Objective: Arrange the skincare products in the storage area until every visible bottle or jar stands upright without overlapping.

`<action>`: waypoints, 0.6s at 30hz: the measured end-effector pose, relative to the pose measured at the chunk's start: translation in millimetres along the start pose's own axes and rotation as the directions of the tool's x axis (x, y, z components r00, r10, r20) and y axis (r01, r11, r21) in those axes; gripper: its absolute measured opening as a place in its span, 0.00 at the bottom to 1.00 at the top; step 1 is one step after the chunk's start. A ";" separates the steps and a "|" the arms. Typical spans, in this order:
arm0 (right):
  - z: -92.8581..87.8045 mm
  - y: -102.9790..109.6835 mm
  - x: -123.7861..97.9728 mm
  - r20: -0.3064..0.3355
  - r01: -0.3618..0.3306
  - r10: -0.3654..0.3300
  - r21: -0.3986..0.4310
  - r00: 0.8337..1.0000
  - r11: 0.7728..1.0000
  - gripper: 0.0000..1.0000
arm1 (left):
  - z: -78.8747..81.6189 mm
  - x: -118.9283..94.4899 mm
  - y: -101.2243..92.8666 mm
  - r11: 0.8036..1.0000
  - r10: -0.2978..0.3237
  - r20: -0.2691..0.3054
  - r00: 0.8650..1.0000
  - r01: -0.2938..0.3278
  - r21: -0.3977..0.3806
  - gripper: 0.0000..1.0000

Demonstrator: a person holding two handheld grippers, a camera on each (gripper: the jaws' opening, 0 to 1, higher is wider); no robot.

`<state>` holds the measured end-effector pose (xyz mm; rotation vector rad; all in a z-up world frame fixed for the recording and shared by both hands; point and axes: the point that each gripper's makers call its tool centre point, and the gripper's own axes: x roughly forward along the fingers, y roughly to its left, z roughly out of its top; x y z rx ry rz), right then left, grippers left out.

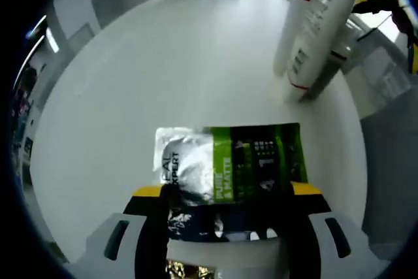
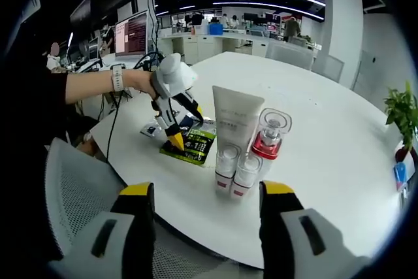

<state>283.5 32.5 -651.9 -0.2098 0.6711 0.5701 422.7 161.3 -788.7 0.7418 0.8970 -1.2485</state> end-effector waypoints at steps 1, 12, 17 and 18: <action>0.4 0.6 0.1 0.001 -0.003 0.003 0.001 1.000 1.000 0.65 | -0.5 -0.3 -0.4 1.000 -0.003 -0.002 1.000 0.004 0.005 0.71; 6.6 5.9 0.7 0.011 -0.015 0.015 -0.010 1.000 1.000 0.63 | -5.5 -3.4 -4.7 0.997 -0.032 -0.048 0.998 0.035 0.065 0.71; 10.6 15.6 4.6 0.013 -0.039 0.040 -0.020 0.999 0.999 0.61 | -7.0 -4.9 -4.0 0.999 -0.023 -0.038 0.999 0.025 0.047 0.70; 11.3 18.3 5.8 0.011 -0.048 0.048 -0.024 0.999 0.999 0.60 | -7.3 -5.3 -3.7 0.999 -0.021 -0.038 0.999 0.023 0.044 0.70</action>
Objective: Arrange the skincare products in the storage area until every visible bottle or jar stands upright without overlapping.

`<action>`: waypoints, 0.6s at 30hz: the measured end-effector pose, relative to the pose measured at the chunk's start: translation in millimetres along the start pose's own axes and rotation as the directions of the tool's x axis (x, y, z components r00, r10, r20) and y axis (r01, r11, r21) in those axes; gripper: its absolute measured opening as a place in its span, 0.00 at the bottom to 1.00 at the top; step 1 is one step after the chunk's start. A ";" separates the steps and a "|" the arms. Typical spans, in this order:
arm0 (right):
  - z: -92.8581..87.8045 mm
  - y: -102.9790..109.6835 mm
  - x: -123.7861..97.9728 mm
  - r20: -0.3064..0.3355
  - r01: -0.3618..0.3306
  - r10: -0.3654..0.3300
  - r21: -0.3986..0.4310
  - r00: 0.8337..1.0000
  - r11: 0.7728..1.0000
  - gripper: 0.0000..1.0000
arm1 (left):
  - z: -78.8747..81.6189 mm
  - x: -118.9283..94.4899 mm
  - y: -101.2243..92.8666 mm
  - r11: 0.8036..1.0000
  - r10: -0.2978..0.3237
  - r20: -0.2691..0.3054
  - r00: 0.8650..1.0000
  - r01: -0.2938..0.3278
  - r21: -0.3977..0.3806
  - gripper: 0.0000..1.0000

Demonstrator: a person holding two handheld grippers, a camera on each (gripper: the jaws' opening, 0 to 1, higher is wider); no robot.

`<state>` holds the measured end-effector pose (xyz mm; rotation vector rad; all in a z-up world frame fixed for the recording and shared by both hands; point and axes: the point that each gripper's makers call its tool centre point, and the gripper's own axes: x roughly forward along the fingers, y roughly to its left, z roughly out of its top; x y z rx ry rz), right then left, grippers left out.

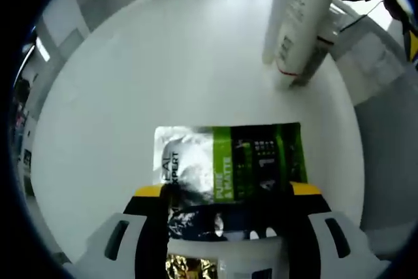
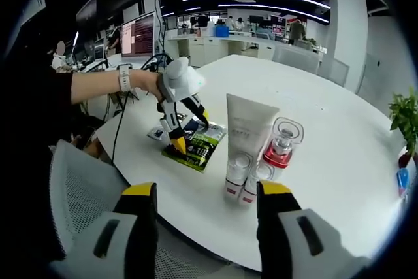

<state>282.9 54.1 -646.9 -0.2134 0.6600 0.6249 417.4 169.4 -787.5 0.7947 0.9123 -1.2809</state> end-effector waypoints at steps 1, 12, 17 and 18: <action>1.6 4.5 1.9 -0.001 -0.016 0.016 -0.008 1.000 1.000 0.59 | -0.4 -0.5 -0.2 1.000 0.000 0.000 1.000 0.000 -0.002 0.69; 15.1 25.5 30.9 -0.014 -0.072 0.071 -0.069 0.997 0.995 0.52 | -8.7 -21.9 3.3 0.994 0.042 0.055 0.998 -0.036 -0.104 0.59; 17.7 30.3 47.1 -0.022 -0.077 0.075 -0.091 0.997 0.993 0.49 | -18.4 -28.2 2.4 0.983 0.066 0.077 0.995 -0.052 -0.174 0.57; 18.0 30.5 51.1 -0.021 -0.073 0.071 -0.097 0.997 0.993 0.48 | -20.6 -29.8 2.4 0.979 0.077 0.081 0.994 -0.060 -0.195 0.57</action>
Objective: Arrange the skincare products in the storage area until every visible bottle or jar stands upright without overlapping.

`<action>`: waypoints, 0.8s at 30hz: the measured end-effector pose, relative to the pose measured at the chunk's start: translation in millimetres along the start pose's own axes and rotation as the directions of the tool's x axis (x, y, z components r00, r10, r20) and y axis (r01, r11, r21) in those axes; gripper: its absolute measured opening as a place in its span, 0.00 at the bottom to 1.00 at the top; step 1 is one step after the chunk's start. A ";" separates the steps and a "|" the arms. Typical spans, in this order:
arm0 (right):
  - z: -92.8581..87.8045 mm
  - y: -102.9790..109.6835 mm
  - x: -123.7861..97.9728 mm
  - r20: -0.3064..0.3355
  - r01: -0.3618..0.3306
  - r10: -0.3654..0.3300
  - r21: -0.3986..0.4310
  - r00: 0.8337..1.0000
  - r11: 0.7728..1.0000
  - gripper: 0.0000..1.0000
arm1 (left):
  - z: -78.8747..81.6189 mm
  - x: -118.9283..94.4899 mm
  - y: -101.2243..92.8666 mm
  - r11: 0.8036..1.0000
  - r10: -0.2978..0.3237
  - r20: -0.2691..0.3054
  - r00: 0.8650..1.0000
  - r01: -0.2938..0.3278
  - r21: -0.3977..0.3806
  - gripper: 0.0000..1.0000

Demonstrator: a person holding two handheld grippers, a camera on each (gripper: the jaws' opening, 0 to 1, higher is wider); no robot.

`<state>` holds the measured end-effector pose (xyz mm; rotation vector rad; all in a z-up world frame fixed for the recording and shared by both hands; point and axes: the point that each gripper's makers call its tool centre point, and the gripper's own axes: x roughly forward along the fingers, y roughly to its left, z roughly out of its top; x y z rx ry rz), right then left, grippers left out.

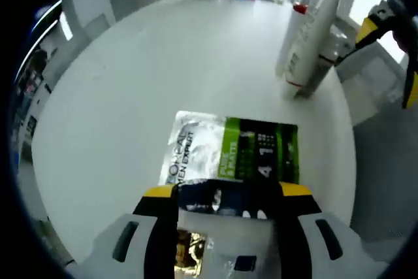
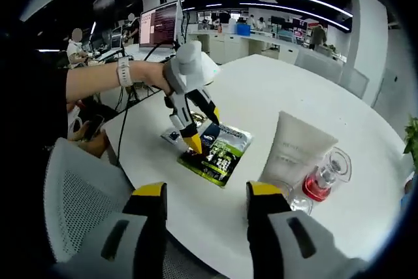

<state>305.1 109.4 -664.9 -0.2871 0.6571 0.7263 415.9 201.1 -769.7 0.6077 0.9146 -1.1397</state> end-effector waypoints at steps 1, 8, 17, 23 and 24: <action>-0.5 0.0 3.0 -0.006 0.004 -0.004 0.001 1.000 1.000 0.47 | -1.9 -1.9 -0.3 1.000 0.002 0.003 1.000 -0.002 -0.003 0.57; 6.8 9.2 24.0 0.013 -0.001 0.000 0.020 1.000 1.000 0.46 | -12.0 -12.2 0.9 0.996 0.042 0.029 0.999 -0.040 -0.079 0.55; 1.9 1.1 59.0 -0.010 0.069 -0.069 -0.052 0.998 0.996 0.46 | -24.7 -17.1 -4.1 0.980 0.072 0.066 0.995 -0.058 -0.190 0.50; -6.6 -0.8 81.9 -0.046 0.083 -0.086 -0.062 0.995 0.995 0.45 | -25.1 -17.1 -8.9 0.961 0.085 0.118 0.989 -0.050 -0.273 0.43; -7.7 -2.0 84.9 -0.049 0.088 -0.092 -0.066 0.995 0.994 0.46 | -24.9 -16.7 -8.7 0.959 0.089 0.123 0.988 -0.051 -0.279 0.42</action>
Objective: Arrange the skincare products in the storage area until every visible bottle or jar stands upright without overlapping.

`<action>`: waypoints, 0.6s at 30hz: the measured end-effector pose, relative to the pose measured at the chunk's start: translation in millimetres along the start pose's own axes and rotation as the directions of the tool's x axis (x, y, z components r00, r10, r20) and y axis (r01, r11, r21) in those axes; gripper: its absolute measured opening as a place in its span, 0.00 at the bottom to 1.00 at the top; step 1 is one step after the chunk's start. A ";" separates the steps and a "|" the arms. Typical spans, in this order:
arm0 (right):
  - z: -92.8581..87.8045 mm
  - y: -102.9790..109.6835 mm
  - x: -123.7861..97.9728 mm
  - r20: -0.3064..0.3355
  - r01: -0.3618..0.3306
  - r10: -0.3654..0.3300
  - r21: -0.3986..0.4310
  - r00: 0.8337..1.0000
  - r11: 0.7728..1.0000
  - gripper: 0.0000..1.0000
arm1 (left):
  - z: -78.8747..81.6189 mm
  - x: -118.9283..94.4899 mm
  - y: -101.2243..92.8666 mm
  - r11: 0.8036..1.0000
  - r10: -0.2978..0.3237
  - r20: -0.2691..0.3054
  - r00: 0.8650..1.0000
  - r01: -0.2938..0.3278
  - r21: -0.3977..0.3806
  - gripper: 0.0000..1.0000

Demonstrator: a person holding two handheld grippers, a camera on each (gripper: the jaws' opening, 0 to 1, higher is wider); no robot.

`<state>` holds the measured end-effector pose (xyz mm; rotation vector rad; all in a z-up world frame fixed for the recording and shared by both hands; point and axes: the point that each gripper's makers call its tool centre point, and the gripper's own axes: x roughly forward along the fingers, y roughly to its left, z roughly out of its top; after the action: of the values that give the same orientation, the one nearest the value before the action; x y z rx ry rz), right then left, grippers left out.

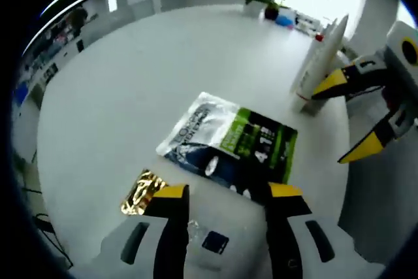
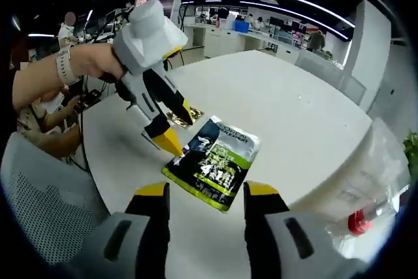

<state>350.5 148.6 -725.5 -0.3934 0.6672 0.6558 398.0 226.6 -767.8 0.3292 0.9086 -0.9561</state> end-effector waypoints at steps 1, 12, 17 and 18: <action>-1.6 -1.8 4.1 -0.003 0.009 -0.009 0.002 1.000 1.000 0.47 | 0.3 0.9 0.3 1.000 0.001 0.010 1.000 -0.001 -0.010 0.42; -13.6 -8.1 36.6 -0.014 0.058 -0.057 0.146 0.998 0.988 0.40 | -0.2 4.4 1.5 0.997 -0.001 0.050 0.999 0.005 -0.071 0.32; -21.2 -18.6 43.8 -0.023 0.111 -0.109 0.173 0.994 0.979 0.39 | -3.8 5.8 1.0 0.997 -0.008 0.044 0.999 0.011 -0.079 0.32; -21.2 -23.0 43.3 -0.015 0.135 -0.134 0.166 0.991 0.977 0.39 | -4.9 6.0 2.2 0.996 -0.003 0.045 0.999 0.007 -0.089 0.31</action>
<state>382.5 139.1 -767.1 -0.2813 0.6876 0.4670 398.7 227.4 -775.8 0.2293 0.9082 -0.9212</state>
